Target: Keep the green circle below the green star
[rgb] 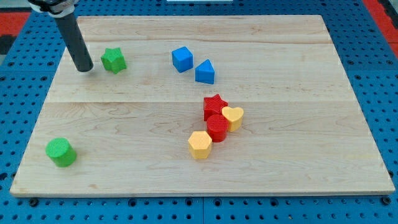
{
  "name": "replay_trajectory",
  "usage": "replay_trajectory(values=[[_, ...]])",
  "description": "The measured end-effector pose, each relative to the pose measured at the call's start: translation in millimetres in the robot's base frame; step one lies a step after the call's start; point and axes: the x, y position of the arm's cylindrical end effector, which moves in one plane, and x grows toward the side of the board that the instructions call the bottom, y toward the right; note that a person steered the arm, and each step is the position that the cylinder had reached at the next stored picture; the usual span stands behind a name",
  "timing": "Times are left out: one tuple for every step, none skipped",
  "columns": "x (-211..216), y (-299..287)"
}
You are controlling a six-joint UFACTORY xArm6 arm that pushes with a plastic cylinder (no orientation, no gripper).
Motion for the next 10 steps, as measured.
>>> replay_trajectory(values=[[-6,31],[-6,96],[2,145],[37,129],[101,113],[179,94],[250,92],[244,27],[214,-6],[168,-32]])
